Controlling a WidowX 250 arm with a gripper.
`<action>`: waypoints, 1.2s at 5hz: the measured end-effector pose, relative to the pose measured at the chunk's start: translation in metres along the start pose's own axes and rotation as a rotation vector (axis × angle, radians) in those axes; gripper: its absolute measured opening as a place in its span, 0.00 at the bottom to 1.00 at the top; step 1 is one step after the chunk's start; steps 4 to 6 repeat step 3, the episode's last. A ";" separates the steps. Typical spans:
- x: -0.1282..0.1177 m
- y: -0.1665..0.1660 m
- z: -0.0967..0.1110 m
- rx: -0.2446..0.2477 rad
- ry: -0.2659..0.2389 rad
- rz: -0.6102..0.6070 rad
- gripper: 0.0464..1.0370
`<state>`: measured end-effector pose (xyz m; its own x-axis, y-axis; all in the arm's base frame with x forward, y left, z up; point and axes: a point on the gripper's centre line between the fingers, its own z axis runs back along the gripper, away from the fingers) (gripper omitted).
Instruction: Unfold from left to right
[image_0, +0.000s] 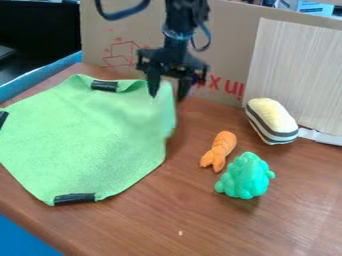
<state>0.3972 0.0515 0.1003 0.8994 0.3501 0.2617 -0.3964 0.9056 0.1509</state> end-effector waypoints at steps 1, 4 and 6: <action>0.009 0.014 0.013 -0.118 -0.023 0.010 0.96; 0.016 0.041 0.045 -0.254 -0.127 -0.081 0.96; 0.016 0.041 0.045 -0.254 -0.127 -0.081 0.96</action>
